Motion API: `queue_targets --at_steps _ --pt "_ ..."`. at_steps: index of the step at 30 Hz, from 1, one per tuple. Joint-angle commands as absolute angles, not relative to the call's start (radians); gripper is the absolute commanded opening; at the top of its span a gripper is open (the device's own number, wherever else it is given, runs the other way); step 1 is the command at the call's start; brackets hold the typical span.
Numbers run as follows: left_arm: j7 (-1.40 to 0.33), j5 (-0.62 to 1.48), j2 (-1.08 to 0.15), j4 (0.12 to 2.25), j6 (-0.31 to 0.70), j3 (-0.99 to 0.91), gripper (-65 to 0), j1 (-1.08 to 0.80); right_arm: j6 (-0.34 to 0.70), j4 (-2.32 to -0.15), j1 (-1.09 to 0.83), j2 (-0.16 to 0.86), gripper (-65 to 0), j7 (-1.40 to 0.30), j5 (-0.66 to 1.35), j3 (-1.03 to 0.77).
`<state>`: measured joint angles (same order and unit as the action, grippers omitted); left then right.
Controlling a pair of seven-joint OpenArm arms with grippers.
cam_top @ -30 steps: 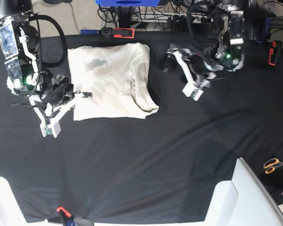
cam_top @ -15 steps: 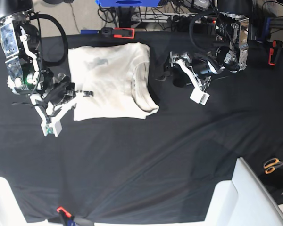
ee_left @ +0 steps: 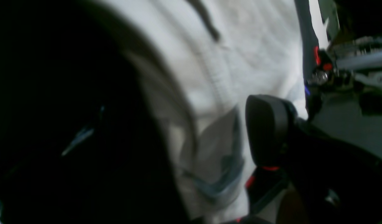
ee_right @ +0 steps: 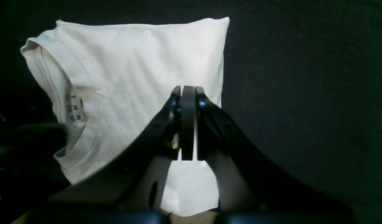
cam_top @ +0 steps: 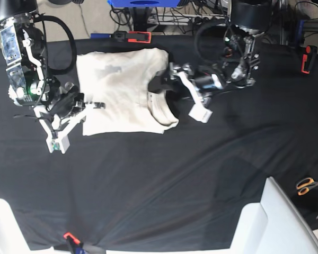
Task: Fold the T-shirt properly
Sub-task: 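Lower the left gripper to the shirt's collar edge and grasp it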
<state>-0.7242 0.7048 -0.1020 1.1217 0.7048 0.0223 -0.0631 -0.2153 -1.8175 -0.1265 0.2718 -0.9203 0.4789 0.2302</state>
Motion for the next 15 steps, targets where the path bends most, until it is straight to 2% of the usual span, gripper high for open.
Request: queue_targets --at_steps 1,15 --pt "-0.75 0.68 -0.099 1.122 0.698 0.042 -11.0 -0.067 -0.209 -1.831 -0.114 0.278 -64.8 -0.905 0.481 0.226" --pt "-0.664 0.676 -0.059 1.013 0.698 0.11 -11.0 -0.013 -0.209 -1.831 -0.122 0.28 -64.8 -0.903 0.481 0.222"
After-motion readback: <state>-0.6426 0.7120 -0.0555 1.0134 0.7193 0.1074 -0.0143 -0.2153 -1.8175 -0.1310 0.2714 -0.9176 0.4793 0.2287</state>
